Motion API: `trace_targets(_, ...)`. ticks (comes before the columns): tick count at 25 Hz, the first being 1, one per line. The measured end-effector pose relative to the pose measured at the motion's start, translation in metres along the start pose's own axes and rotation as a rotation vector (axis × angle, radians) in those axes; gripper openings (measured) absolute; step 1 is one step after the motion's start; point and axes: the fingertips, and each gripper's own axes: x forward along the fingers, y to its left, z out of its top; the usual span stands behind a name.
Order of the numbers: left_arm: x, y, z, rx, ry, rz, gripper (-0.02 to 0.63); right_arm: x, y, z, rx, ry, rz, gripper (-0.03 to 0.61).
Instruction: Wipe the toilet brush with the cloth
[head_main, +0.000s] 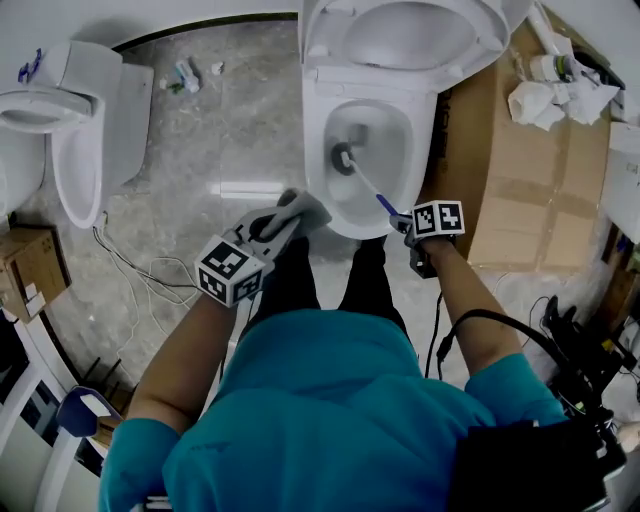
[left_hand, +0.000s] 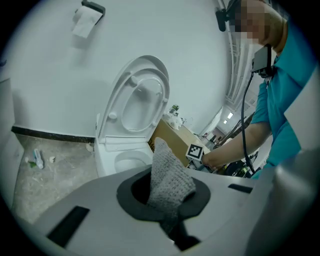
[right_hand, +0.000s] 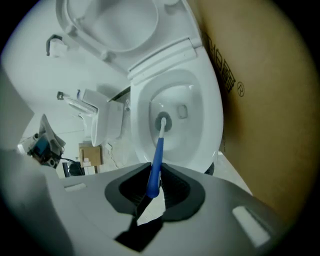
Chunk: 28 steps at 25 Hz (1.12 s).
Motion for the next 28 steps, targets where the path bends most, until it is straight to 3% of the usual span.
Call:
trace_targets(9,-0.025,-0.042,0.088,0.068,-0.094,-0.001,0.012,-0.141,0.064,0.014,0.022,-0.267,0.198,0.061)
trace_targets(16,-0.054,-0.091,0.175,0.146,-0.229,-0.035,0.012,-0.295,0.135,0.045,-0.091,-0.544,0.333,0.061)
trace_targets(21,-0.072,-0.145,0.237,0.263,-0.336,-0.077,0.012,-0.392,0.192,0.058,-0.163,-0.723,0.484,0.061)
trace_targets(25,-0.085,-0.193,0.293,0.381,-0.427,-0.119,0.012,-0.442,0.252,0.069,-0.271,-0.808,0.611,0.061)
trace_targets(28,-0.086,-0.226,0.324,0.482,-0.434,-0.124,0.012,-0.455,0.281,0.07,-0.278,-0.831,0.618,0.061)
